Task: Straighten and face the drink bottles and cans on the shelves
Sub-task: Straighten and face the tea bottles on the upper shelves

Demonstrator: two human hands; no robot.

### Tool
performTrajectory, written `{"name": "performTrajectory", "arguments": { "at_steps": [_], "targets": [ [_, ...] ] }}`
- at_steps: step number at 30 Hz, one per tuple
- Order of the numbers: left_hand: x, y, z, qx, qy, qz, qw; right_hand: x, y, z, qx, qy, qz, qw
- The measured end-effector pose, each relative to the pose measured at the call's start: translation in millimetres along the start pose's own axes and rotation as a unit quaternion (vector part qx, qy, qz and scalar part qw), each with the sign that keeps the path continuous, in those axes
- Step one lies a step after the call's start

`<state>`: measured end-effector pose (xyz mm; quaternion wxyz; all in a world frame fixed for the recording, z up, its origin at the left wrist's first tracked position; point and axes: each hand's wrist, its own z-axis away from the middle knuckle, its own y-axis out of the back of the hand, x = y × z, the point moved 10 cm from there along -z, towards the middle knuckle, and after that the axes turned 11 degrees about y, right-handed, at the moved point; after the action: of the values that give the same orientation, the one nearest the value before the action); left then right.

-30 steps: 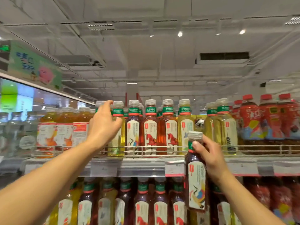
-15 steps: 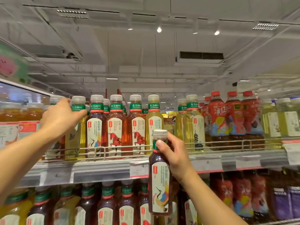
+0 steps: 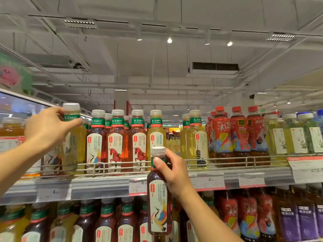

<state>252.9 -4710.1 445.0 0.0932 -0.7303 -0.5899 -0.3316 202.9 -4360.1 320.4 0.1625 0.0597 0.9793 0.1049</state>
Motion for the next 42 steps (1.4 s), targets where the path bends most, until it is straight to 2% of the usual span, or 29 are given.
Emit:
{"name": "performTrajectory", "arguments": {
  "at_steps": [3,9,15,20,24,27,36,42],
  "targets": [
    [10.2,27.1,11.8,0.025,-0.048,0.069,0.996,0.7,0.5,-1.4,-0.002,0.001,0.001,1.000],
    [12.6,60.0,34.1,0.024,-0.077,0.159,0.984,0.8,2.7,-3.9,0.004,0.005,0.007,1.000],
    [-21.0,57.7,81.3,-0.039,-0.113,0.099,0.988,-4.9,-1.1,-2.5,-0.008,0.001,0.066,0.998],
    [-65.3,44.4,107.6,-0.102,-0.077,0.103,0.986,-5.9,-6.7,-4.0,-0.031,-0.031,0.084,0.995],
    [-99.7,30.1,116.1,-0.145,-0.032,0.092,0.985,-21.8,-21.2,-9.0,-0.075,-0.027,0.108,0.991],
    [-109.3,19.9,126.1,-0.168,-0.039,0.081,0.982,-41.4,-46.1,-15.8,-0.134,-0.011,0.100,0.986],
    [-128.8,-10.8,141.6,-0.178,-0.071,0.047,0.980,-87.6,-106.5,-56.2,-0.212,0.018,0.079,0.974],
    [-131.4,-10.0,145.8,-0.165,-0.099,0.044,0.980,-110.9,-133.1,-89.2,-0.220,0.030,0.055,0.974]
  ]
}}
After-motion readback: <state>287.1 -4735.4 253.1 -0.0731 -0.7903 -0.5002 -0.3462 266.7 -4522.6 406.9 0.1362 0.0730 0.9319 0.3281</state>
